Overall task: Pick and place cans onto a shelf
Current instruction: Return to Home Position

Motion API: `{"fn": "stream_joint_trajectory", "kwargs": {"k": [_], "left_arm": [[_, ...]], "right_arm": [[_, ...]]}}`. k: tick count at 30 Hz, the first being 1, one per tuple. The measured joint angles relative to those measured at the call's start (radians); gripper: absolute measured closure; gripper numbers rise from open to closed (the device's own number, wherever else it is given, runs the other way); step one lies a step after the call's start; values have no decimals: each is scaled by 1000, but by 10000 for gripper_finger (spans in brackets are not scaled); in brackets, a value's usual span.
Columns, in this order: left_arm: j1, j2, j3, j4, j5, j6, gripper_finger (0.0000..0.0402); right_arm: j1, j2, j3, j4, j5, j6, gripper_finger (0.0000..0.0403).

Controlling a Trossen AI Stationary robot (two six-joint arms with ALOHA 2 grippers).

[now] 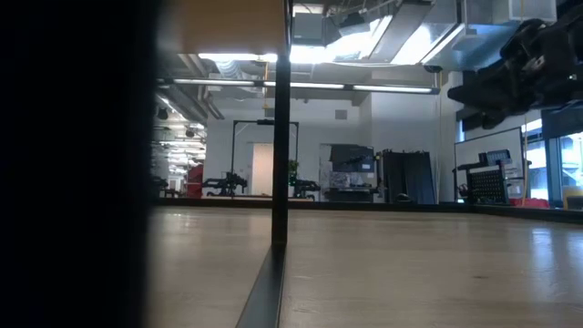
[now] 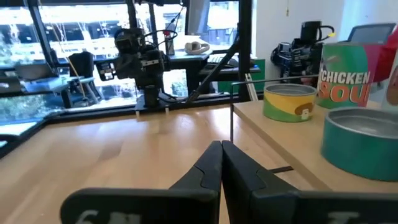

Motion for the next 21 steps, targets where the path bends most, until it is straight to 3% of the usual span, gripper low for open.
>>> {"fn": "stream_joint_trajectory", "kwargs": {"k": [16, 21], "left_arm": [[0, 3, 0, -1, -2, 54, 401], [0, 3, 0, -1, -2, 43, 401]], "right_arm": [[0, 0, 0, -7, 27, -63, 394], [0, 0, 0, -7, 27, 26, 390]]}}
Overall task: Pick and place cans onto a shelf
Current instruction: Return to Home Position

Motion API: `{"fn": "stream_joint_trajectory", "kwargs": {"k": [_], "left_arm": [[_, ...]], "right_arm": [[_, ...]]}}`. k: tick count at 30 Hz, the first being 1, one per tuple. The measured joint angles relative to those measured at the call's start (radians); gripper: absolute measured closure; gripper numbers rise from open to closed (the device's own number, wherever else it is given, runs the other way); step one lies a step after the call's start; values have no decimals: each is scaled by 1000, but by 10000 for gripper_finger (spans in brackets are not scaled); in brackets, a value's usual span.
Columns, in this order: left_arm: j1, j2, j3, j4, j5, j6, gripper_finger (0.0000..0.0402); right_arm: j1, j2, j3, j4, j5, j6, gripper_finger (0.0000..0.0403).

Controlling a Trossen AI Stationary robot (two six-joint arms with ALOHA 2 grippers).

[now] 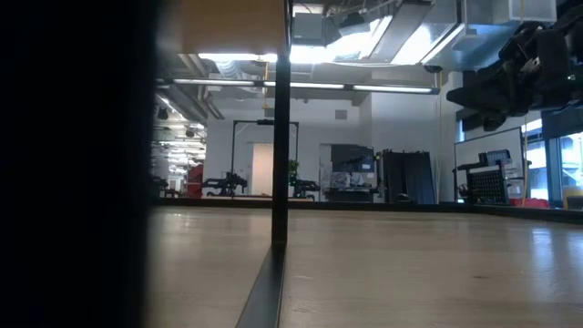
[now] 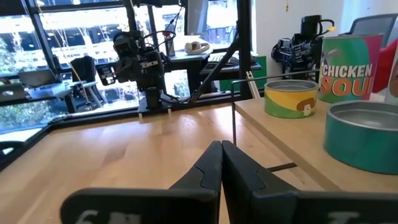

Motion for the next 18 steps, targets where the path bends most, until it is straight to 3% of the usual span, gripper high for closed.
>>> {"fn": "stream_joint_trajectory", "kwargs": {"k": [18], "left_arm": [[0, 0, 0, -1, 2, 19, 401]], "right_arm": [[0, 0, 1, 1, 0, -84, 389]]}}
